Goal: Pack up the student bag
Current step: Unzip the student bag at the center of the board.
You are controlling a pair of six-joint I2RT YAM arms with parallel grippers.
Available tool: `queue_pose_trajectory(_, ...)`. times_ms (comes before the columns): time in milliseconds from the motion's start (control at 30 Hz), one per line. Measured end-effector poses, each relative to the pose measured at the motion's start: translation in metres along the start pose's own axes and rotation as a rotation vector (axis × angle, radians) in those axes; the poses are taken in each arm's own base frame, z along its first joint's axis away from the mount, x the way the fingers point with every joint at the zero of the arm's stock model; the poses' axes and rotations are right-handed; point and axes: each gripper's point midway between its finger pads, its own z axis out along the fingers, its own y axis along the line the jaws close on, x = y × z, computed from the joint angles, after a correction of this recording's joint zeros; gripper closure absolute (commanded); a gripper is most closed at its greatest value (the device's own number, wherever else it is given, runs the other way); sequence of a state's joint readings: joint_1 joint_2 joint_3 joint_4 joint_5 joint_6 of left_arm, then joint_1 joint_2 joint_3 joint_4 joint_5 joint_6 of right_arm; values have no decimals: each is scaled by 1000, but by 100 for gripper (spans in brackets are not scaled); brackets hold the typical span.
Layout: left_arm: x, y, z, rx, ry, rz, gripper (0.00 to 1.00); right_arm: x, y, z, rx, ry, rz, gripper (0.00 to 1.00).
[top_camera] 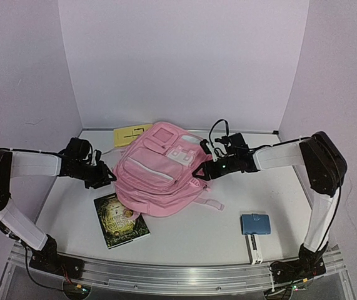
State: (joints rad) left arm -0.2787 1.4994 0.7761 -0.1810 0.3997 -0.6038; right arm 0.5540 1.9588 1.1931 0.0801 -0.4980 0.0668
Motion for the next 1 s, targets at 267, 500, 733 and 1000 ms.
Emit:
queue_pose_trajectory(267,2,-1,3,11,12,-4,95,1,0,12,-56,24,-19,82)
queue_pose_trajectory(500,1,-3,3,19,11,-9,100,6,8,11,-102,40,-7,100)
queue_pose_trajectory(733,0,-4,3,23,5,-31,100,6,17,-6,-111,27,8,100)
queue_pose_trajectory(1000,0,-1,5,22,-13,-91,100,10,47,-15,-85,55,14,100)
